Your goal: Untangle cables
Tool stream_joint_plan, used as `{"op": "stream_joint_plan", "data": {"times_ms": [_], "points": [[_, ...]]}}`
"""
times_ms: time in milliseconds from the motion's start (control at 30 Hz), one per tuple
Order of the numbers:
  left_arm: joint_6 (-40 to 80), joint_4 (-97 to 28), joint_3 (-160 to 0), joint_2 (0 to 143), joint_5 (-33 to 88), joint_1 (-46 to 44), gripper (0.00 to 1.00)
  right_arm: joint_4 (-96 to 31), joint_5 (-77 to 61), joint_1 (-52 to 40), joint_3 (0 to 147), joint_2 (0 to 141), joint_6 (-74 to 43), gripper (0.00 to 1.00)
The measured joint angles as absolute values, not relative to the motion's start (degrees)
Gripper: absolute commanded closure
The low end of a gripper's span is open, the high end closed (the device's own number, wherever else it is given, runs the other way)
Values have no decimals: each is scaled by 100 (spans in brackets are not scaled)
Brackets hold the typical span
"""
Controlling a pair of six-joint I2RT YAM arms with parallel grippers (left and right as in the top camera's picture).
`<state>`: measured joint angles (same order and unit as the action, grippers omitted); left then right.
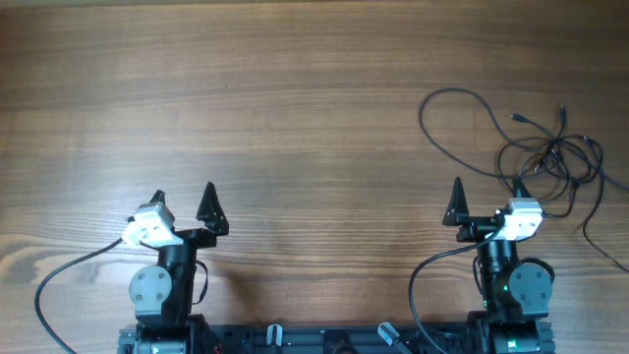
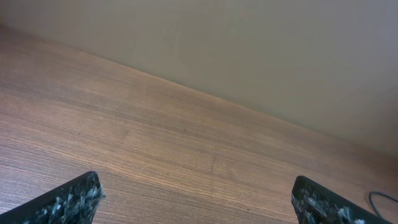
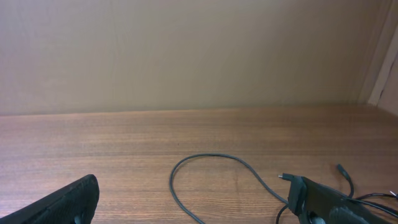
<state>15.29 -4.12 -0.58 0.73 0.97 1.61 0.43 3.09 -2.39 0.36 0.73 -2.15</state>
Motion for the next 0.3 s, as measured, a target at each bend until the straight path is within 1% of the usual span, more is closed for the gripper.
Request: {"op": "stream_joint_plan", "data": {"times_ms": [300], "points": [[1529,-412,-58,73,97,161,0,43,307,-239,36,73,-217,0]]}}
